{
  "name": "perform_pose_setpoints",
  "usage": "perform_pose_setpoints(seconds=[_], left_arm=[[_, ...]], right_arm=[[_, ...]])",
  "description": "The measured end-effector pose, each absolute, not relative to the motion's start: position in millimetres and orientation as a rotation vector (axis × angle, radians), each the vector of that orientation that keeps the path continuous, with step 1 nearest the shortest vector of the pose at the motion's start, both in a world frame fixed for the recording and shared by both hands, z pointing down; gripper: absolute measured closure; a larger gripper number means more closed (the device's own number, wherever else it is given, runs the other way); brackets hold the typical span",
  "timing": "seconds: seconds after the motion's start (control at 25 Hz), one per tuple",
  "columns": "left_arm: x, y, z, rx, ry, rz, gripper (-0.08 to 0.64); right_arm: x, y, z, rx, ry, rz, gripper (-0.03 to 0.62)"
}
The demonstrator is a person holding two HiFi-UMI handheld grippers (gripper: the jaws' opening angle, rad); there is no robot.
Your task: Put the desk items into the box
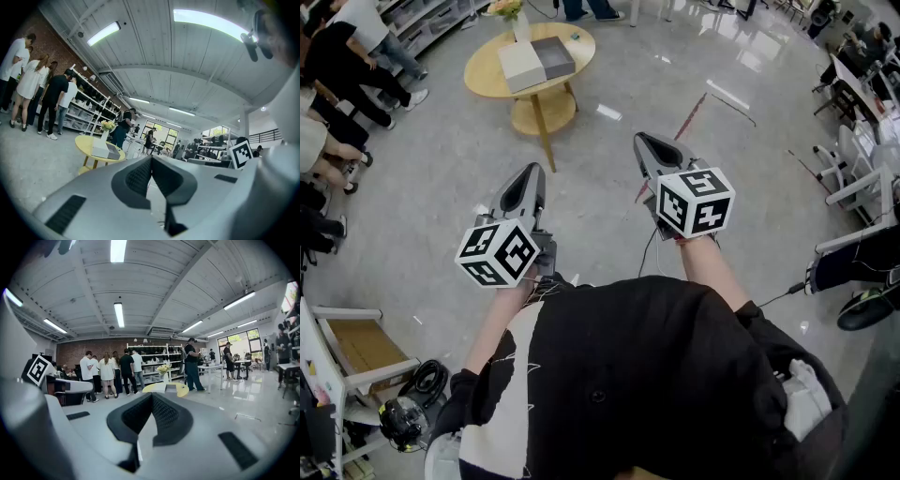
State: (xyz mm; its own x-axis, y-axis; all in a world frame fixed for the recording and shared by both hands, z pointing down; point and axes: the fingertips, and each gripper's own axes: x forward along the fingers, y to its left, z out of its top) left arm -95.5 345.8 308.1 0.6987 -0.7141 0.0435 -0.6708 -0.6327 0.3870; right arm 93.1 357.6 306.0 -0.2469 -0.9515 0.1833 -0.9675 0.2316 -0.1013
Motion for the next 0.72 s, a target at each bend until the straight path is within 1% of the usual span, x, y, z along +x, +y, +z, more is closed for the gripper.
perform_pose_setpoints(seconds=[0.4, 0.72], left_arm=[[-98.0, 324.2, 304.7, 2.503, -1.113, -0.193, 0.551], [-95.4, 310.7, 313.4, 2.497, -1.101, -0.144, 0.551]], right_arm=[[96.0, 341.6, 304.6, 1.859, -2.407, 0.286, 0.588], [103.1, 328.8, 316.4, 1.896, -2.419, 0.380, 0.588]])
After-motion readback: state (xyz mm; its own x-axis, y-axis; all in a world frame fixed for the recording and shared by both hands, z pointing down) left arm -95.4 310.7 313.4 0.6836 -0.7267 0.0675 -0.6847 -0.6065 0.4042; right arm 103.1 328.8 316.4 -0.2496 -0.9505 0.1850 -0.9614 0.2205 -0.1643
